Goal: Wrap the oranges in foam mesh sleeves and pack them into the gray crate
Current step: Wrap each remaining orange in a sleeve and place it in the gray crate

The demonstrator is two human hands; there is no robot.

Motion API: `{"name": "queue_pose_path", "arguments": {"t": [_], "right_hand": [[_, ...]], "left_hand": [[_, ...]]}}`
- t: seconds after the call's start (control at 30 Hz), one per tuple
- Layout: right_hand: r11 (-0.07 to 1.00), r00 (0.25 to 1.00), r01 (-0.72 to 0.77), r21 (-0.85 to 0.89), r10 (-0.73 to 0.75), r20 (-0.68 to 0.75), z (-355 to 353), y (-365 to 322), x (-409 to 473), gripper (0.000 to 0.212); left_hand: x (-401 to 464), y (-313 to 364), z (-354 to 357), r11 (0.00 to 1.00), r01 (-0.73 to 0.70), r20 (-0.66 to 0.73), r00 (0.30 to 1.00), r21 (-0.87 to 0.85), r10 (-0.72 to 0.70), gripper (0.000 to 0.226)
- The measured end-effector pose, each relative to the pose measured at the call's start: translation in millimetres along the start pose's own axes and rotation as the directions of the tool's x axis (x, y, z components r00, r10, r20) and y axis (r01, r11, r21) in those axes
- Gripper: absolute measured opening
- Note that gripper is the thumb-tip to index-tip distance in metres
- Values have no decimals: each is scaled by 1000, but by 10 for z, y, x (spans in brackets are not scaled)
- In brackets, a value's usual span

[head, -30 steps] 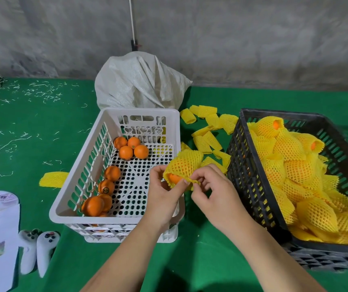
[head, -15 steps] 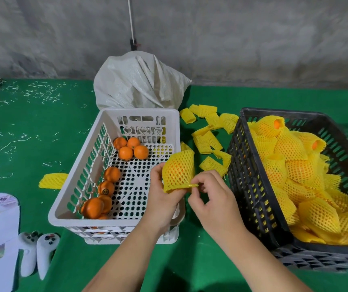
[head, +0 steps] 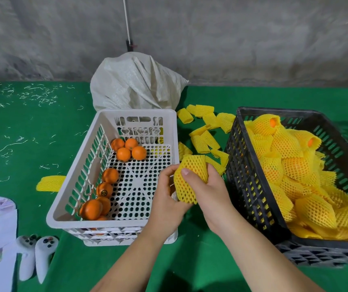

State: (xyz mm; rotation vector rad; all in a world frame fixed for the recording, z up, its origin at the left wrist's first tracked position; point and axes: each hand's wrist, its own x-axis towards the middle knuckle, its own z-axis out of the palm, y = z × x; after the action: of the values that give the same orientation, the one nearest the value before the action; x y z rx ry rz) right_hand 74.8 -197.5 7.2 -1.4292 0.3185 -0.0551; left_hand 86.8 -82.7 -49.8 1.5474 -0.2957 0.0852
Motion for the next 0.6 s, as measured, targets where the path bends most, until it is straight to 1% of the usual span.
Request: {"name": "queue_pose_path", "arguments": {"t": [0.07, 0.13, 0.17, 0.23, 0.27, 0.33, 0.37, 0.4, 0.47, 0.5, 0.57, 0.6], "right_hand": [[996, 997, -34, 79, 40, -71, -5, 29, -6, 55], [993, 991, -74, 88, 83, -103, -34, 34, -25, 49], [995, 993, -82, 54, 86, -81, -73, 29, -27, 46], [992, 994, -109, -56, 111, 22, -184, -41, -19, 40], [985, 987, -131, -114, 140, 76, -263, -103, -10, 33], [965, 969, -175, -196, 204, 139, -448, -229, 10, 19], [958, 965, -186, -220, 220, 145, -531, -281, 11, 17], [956, 967, -179, -232, 215, 139, -596, -301, 5, 19], [971, 984, -124, -204, 146, 98, -644, -280, -42, 28], [982, 994, -85, -171, 96, 57, -630, -248, -80, 34], [994, 998, -22, -109, 16, -58, -595, -164, -138, 52], [996, 995, -2, -87, -6, -99, -588, -129, -161, 56]], "left_hand": [[-17, 30, 8, 998, -41, 28, 999, 52, 40, 74], [-38, 40, 14, 986, -91, 64, 994, 140, 83, 73], [-45, 31, 17, 975, -126, 77, 991, 185, 113, 71], [-58, 4, 11, 946, -181, 114, 981, 267, 156, 71], [-62, -11, 6, 932, -203, 147, 975, 302, 165, 73], [-74, -21, 27, 896, -245, 249, 956, 370, 158, 81], [-81, -19, 56, 879, -268, 297, 943, 395, 154, 84], [-88, -14, 98, 874, -281, 323, 934, 396, 153, 85], [-84, -12, 210, 907, -265, 304, 938, 327, 164, 85], [-73, -22, 268, 923, -254, 279, 945, 290, 172, 86], [-55, -57, 373, 935, -249, 250, 950, 251, 186, 96], [-55, -82, 409, 936, -252, 245, 950, 245, 191, 101]]}}
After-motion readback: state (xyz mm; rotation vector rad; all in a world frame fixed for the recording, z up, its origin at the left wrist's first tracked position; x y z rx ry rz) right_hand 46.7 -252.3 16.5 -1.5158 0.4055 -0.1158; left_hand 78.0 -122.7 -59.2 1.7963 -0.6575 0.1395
